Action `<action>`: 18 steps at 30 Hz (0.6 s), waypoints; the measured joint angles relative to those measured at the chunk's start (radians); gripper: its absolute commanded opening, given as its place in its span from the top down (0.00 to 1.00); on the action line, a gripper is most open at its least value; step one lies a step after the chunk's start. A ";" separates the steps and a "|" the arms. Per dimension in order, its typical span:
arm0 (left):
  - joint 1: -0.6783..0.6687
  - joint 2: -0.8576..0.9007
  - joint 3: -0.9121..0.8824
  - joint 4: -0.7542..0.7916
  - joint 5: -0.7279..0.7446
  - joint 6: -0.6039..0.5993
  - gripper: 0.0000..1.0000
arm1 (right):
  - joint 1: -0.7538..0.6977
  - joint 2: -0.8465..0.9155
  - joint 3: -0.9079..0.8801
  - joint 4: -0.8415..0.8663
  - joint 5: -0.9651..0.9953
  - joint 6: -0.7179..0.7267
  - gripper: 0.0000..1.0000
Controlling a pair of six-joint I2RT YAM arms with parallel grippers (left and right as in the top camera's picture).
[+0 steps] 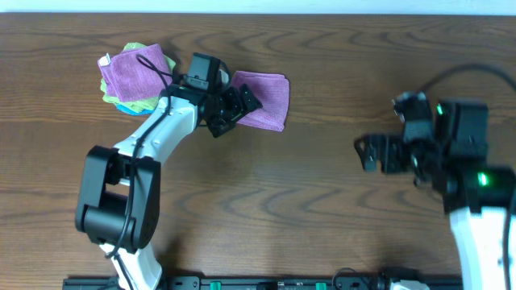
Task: Fold the cloth
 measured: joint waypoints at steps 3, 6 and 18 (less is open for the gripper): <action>-0.008 0.034 0.000 0.000 -0.003 -0.026 0.05 | -0.048 -0.135 -0.120 -0.006 0.003 0.007 0.01; -0.008 0.065 0.000 0.005 -0.005 -0.040 0.05 | -0.077 -0.284 -0.225 -0.014 -0.004 0.031 0.01; -0.010 0.083 -0.001 0.081 -0.080 -0.127 0.04 | -0.089 -0.568 -0.312 -0.016 0.000 0.203 0.01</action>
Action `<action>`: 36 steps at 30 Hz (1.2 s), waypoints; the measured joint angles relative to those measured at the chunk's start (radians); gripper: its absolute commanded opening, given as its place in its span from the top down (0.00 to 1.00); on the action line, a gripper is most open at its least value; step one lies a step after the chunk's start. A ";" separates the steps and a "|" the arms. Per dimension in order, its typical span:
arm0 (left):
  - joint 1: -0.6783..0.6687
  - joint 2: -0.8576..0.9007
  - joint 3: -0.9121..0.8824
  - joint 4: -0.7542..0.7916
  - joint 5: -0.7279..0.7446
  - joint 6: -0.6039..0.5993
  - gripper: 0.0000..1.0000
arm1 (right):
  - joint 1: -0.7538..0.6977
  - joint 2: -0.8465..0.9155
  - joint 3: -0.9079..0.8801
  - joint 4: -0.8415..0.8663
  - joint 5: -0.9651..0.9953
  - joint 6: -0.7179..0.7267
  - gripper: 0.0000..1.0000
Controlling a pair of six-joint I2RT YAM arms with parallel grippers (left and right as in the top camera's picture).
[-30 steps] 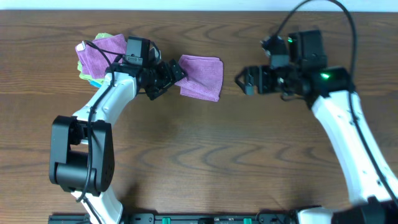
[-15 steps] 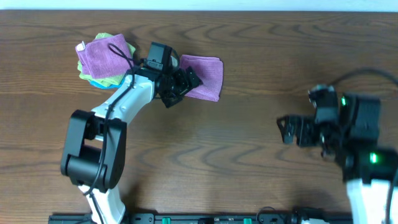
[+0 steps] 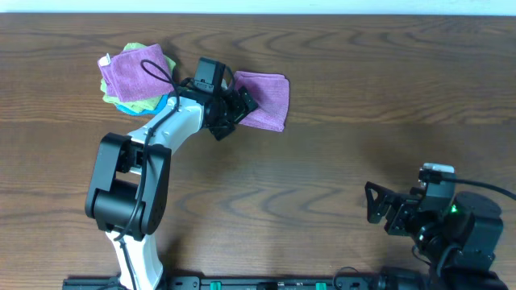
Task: Fold the cloth
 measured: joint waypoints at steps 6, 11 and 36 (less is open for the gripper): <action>-0.002 0.007 0.000 0.050 -0.020 -0.044 0.00 | 0.000 0.000 -0.001 -0.001 0.000 0.014 0.01; -0.016 0.024 0.000 0.073 -0.032 -0.064 0.07 | 0.000 0.000 -0.001 -0.002 0.000 0.014 0.01; -0.066 0.088 -0.001 0.203 -0.078 -0.082 0.94 | 0.000 0.000 -0.002 -0.002 0.000 0.014 0.01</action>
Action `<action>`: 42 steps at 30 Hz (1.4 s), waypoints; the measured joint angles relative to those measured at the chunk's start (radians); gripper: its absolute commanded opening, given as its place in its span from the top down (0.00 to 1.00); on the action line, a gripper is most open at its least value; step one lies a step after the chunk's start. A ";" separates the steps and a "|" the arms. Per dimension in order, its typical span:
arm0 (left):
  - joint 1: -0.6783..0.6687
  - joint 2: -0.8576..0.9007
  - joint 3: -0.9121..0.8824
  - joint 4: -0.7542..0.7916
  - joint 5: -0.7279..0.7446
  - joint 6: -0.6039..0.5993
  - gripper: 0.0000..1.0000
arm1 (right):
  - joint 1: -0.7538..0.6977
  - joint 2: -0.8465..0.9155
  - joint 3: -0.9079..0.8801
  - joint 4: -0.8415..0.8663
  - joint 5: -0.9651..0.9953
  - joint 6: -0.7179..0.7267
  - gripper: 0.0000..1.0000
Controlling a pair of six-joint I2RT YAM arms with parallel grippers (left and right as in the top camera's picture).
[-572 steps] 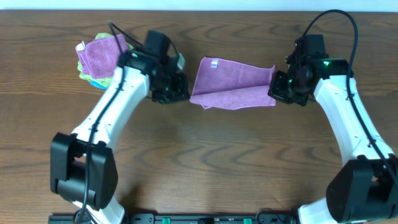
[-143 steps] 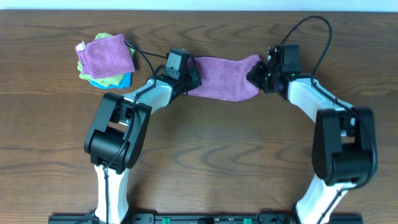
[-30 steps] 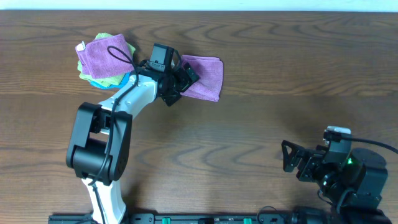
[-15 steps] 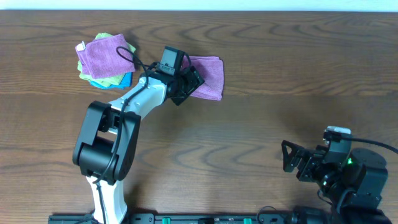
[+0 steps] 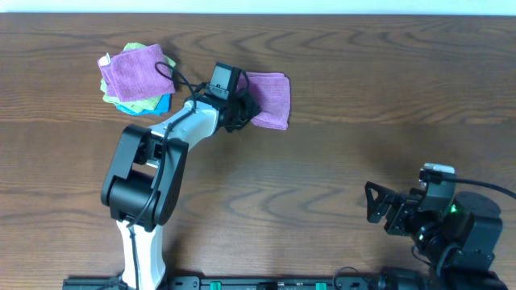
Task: Fold the cloth
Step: 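Carry the folded pink cloth with the left gripper onto the cloth stack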
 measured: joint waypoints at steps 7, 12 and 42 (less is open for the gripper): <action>0.010 0.010 0.023 0.072 0.066 0.049 0.94 | 0.000 0.000 0.000 0.000 0.000 0.000 0.01; 0.084 -0.013 0.224 -0.102 0.034 0.156 0.94 | 0.000 0.000 0.000 0.000 0.000 0.000 0.01; 0.491 -0.106 0.637 -0.638 -0.098 0.568 0.94 | 0.000 0.000 -0.001 0.000 0.000 0.000 0.01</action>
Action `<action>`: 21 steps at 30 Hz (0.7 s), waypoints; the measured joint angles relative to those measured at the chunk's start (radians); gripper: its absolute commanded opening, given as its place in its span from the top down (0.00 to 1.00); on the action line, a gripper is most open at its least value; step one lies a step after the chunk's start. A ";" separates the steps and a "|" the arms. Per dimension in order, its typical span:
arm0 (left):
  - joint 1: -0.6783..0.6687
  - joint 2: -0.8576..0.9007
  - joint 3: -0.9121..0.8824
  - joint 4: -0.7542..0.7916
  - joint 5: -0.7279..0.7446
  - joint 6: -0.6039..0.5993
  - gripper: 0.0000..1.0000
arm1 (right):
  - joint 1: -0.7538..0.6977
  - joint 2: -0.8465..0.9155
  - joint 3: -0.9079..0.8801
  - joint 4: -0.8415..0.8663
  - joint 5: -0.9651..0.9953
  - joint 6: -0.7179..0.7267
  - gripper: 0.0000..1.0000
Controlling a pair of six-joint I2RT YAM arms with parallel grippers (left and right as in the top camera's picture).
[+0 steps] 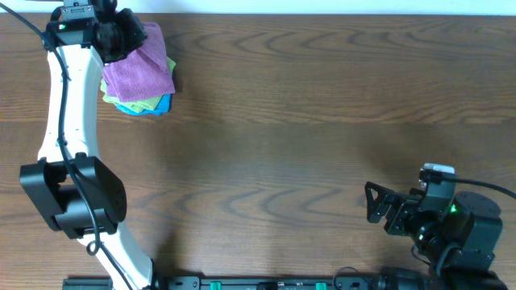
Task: Fold the cloth
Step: 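Carry the folded pink cloth with the left gripper onto the cloth stack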
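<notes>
A folded purple cloth lies on top of a stack of cloths at the far left of the table. Its upper edge runs up into my left gripper, which looks shut on that edge. The left arm reaches from the front left to that far corner. At the near right, my right gripper is open with nothing in it, far from the cloths.
Yellow-green and blue cloths show under the purple one in the stack. The brown wooden table ends just behind the stack at a pale strip. The right arm's base sits at the front right corner.
The purple cloth has left the table's middle back and now lies on the stack at the far left. My left gripper has moved there with it. The right arm has not moved.
My left gripper stood at the left edge of the folded purple cloth while the right arm was out over the table's right side. The right arm then drew back to the front right. The left gripper closed in on the cloth's edge, and now holds it on the stack.
</notes>
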 measured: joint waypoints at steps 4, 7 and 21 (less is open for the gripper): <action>0.000 0.000 0.000 0.029 0.022 0.006 0.94 | 0.000 0.000 0.000 0.000 0.000 0.000 0.01; -0.001 0.000 0.000 0.030 0.029 0.006 0.94 | 0.000 0.000 0.000 0.000 0.000 0.000 0.01; 0.000 0.025 -0.043 -0.015 -0.011 0.015 0.94 | 0.000 0.000 0.000 0.000 0.000 0.000 0.01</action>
